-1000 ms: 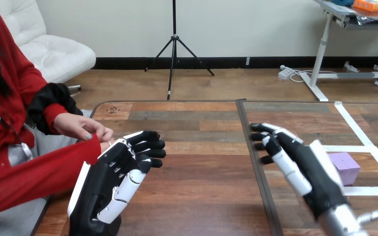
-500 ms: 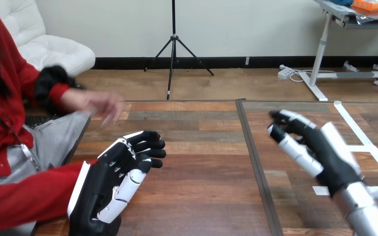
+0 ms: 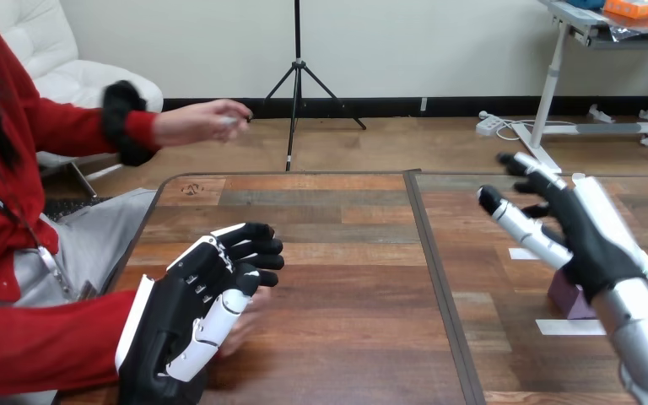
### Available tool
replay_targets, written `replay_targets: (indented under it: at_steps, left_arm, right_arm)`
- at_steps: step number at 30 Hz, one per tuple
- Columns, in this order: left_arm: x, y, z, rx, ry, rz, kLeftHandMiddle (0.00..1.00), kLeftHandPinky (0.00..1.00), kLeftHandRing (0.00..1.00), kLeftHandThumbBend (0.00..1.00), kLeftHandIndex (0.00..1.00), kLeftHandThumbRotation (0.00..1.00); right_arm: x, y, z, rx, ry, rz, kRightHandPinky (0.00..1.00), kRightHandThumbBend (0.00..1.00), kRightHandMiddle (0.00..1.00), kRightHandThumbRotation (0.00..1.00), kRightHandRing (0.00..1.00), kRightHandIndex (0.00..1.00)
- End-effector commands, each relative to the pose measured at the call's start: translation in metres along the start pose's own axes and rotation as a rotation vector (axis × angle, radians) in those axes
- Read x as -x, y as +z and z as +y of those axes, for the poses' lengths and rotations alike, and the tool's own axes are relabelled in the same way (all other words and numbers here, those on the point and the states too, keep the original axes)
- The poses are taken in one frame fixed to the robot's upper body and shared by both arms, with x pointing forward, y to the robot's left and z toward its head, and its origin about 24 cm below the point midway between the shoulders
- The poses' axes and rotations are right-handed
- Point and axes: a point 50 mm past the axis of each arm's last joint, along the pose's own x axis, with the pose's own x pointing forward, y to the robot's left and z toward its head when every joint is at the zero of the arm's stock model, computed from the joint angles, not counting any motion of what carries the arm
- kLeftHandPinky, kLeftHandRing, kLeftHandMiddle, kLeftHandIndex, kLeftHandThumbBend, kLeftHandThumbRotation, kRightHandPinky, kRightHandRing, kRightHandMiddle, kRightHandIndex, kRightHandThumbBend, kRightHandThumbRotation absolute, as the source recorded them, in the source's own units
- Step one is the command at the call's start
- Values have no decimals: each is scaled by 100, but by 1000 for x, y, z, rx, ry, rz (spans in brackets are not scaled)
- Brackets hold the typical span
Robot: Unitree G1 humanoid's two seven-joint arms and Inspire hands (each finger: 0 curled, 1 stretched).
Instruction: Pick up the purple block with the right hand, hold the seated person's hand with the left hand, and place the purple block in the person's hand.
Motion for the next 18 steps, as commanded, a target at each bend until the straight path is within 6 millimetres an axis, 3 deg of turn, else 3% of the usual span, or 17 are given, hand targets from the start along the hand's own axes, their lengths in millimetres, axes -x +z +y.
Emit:
replay_targets:
  at_steps: [1,18]
  left_arm:
    - [-18,15,0,-35,-18,-103,67,60,65,62,67,60]
    - [-18,15,-1,-24,-18,-107,67,58,65,61,68,60]
  right_arm:
    - [-18,16,-23,68,-79,-65,75,57,91,84,87,91]
    - [-25,-1,-33,173,-84,33,74,59,92,74,88,92]
